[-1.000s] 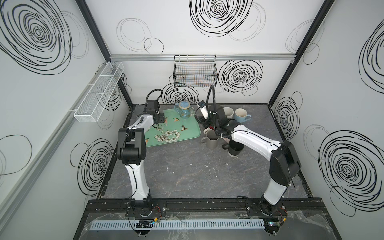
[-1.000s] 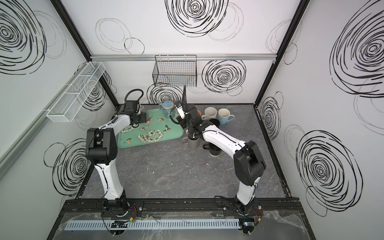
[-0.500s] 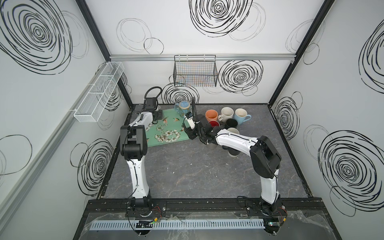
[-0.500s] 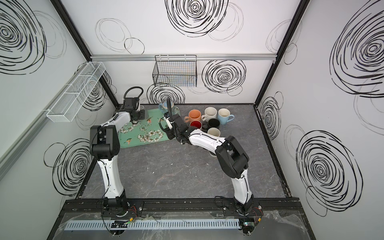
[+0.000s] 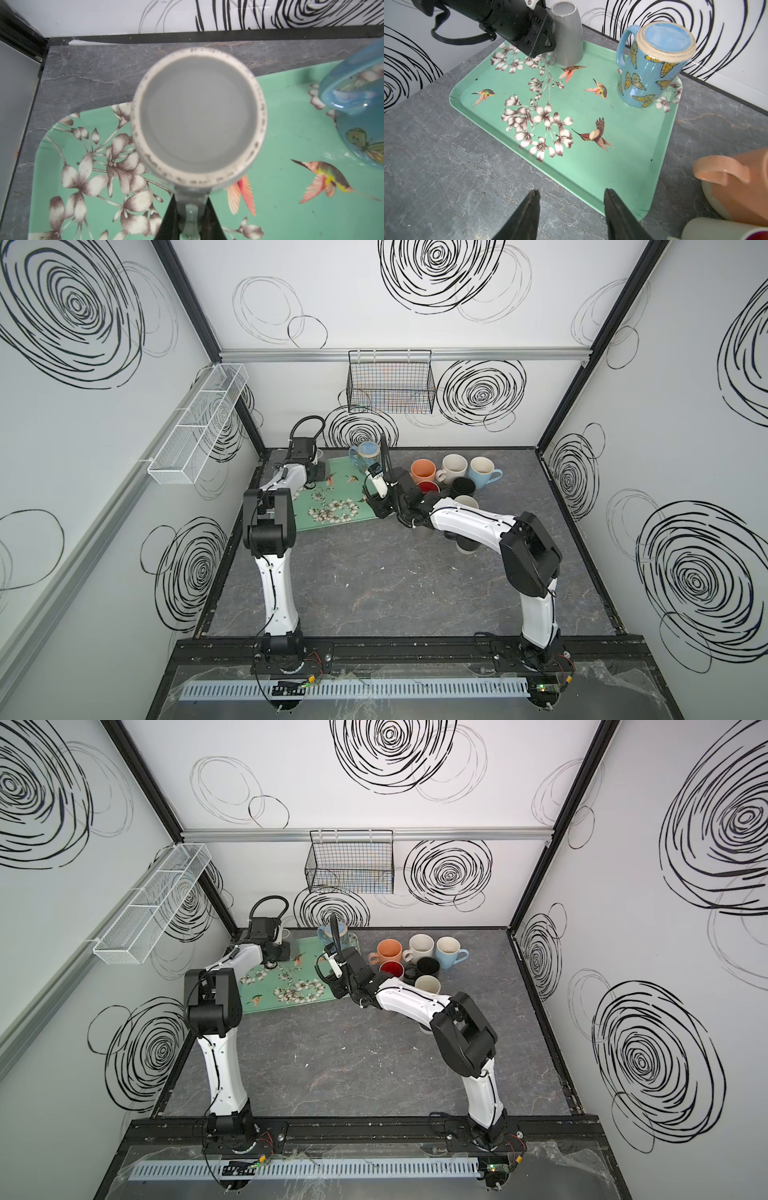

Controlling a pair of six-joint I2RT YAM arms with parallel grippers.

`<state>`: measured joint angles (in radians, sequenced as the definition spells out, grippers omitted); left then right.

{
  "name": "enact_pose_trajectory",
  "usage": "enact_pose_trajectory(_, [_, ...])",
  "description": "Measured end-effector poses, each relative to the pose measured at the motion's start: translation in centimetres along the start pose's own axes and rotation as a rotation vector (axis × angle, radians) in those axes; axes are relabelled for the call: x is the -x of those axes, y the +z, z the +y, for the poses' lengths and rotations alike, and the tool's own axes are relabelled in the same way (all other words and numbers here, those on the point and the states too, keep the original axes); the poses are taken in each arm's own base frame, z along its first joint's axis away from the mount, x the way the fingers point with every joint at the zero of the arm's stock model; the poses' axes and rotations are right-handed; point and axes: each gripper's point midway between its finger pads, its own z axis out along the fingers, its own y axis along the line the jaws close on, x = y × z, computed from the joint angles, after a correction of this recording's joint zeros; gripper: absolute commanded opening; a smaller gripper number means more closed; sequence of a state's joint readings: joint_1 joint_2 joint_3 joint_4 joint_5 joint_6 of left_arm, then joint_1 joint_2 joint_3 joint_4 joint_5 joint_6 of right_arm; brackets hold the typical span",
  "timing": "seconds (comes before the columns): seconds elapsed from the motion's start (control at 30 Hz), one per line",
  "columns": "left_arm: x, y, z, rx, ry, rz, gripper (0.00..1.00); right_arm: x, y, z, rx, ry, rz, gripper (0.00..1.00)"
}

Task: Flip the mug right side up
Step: 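Grasp the upside-down grey mug's handle with the left gripper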

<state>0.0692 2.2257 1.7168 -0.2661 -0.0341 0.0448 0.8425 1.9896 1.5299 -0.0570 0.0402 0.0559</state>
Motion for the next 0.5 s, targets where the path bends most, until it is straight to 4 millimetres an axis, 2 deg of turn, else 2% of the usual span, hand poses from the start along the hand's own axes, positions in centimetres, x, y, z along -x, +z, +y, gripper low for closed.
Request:
enact_pose_trajectory(0.13, [-0.4,-0.5,-0.3,0.002,0.003,-0.013,0.01,-0.2,0.0,-0.2,-0.010,0.000,0.006,0.54])
enact_pose_trajectory(0.27, [-2.4,-2.5,-1.1,-0.008,-0.001,0.011,0.00,-0.4,0.0,-0.4,-0.024,0.011,0.010,0.54])
enact_pose_trajectory(0.4, [-5.6,-5.9,-3.6,-0.051,-0.005,0.038,0.00,-1.3,0.1,-0.7,-0.036,0.038,0.023,0.54])
enact_pose_trajectory(0.5, [-7.0,-8.4,-6.1,-0.105,-0.001,0.037,0.00,-1.9,0.0,-0.8,-0.039,0.069,0.034,0.54])
